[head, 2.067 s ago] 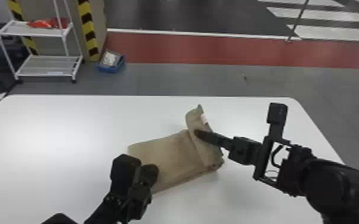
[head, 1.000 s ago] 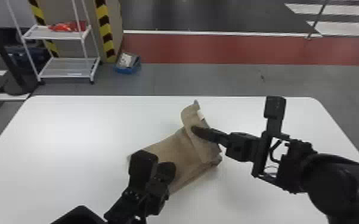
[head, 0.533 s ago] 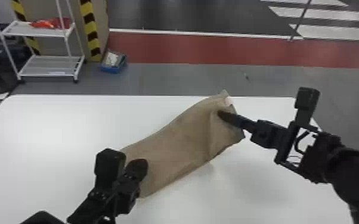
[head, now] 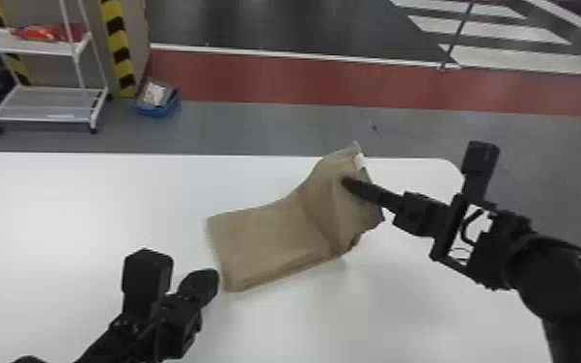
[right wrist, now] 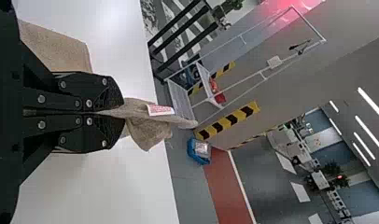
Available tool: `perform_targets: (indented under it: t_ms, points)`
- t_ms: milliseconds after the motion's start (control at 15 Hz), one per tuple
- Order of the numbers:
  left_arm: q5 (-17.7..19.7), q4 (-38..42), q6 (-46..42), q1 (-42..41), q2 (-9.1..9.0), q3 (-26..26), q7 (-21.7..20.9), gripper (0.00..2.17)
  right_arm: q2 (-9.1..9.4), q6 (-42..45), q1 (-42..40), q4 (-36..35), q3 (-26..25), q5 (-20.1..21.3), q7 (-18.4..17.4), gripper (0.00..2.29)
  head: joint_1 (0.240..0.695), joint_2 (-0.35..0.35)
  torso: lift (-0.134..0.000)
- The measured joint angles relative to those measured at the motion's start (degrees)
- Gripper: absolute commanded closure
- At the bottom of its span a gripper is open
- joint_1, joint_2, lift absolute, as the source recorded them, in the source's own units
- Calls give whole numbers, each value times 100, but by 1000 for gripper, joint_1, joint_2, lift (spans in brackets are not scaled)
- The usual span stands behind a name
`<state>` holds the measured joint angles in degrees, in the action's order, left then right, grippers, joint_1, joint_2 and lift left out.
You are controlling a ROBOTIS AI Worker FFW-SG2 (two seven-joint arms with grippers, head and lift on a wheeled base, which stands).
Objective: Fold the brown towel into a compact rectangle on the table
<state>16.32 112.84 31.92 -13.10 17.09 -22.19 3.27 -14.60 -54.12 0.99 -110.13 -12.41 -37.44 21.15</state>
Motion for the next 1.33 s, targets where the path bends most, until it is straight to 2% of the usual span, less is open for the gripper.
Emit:
perform_targets:
  t_ms: [267,667,800,1133,1333]
  points:
    - [121,-123,-6,141,-25,10,-62,2057,192,1,46,-40,242,-3,-111,1322,695,-144,-125]
    - [155,-129,54,159,45,45,-91,2057,363,1,127,-341,460,-207,-424,1325,695,-98,-125]
    - [193,-34,45,91,71,89,-101,2057,431,1,168,-364,562,-146,-422,1325,695,-87,-125]
    - [236,446,26,-76,90,321,-141,2057,440,2,329,-225,718,-57,-420,1325,695,-62,-125]
    - [332,317,29,79,52,286,-202,2057,444,2,344,-202,759,-36,-423,1322,695,-65,-125]
